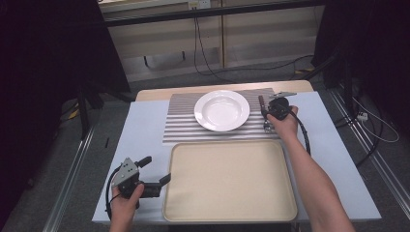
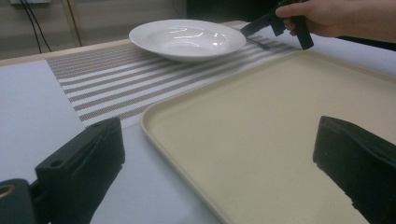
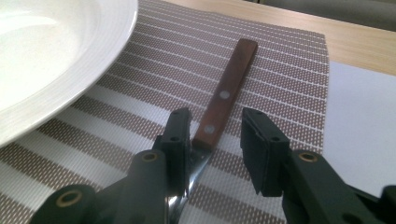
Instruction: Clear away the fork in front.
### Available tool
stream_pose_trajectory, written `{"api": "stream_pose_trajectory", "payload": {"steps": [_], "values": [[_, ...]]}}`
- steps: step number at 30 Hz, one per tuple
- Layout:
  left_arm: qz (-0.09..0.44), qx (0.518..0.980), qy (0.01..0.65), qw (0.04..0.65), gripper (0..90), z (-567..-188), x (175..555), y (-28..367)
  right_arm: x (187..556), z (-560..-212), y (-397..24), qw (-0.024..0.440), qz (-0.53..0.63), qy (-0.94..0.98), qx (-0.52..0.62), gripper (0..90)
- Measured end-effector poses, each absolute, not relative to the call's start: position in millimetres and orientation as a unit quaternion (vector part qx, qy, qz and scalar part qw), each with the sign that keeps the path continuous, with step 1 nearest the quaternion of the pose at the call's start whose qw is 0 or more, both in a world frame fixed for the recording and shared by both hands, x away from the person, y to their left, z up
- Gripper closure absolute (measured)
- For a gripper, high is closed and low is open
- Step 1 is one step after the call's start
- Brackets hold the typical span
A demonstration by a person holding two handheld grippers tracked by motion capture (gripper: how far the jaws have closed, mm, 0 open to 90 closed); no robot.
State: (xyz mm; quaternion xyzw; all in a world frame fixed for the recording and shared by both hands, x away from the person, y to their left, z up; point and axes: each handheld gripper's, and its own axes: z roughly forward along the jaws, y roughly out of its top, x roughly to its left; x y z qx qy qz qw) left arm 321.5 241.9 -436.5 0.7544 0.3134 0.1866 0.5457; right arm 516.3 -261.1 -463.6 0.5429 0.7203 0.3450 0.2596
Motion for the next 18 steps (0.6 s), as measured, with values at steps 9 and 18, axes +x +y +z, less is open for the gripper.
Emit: {"api": "stream_pose_trajectory", "payload": {"steps": [9, 18], "values": [[0.184, 0.753, 0.316, 0.547, 2.3, -437, 321, 243, 523, -467, -251, 0.247, 0.329, 0.718, 0.562, 72.4], [0.183, 0.757, 0.315, 0.543, 2.3, -437, 319, 244, 512, -462, -258, 0.228, 0.318, 0.73, 0.56, 78.7]]}}
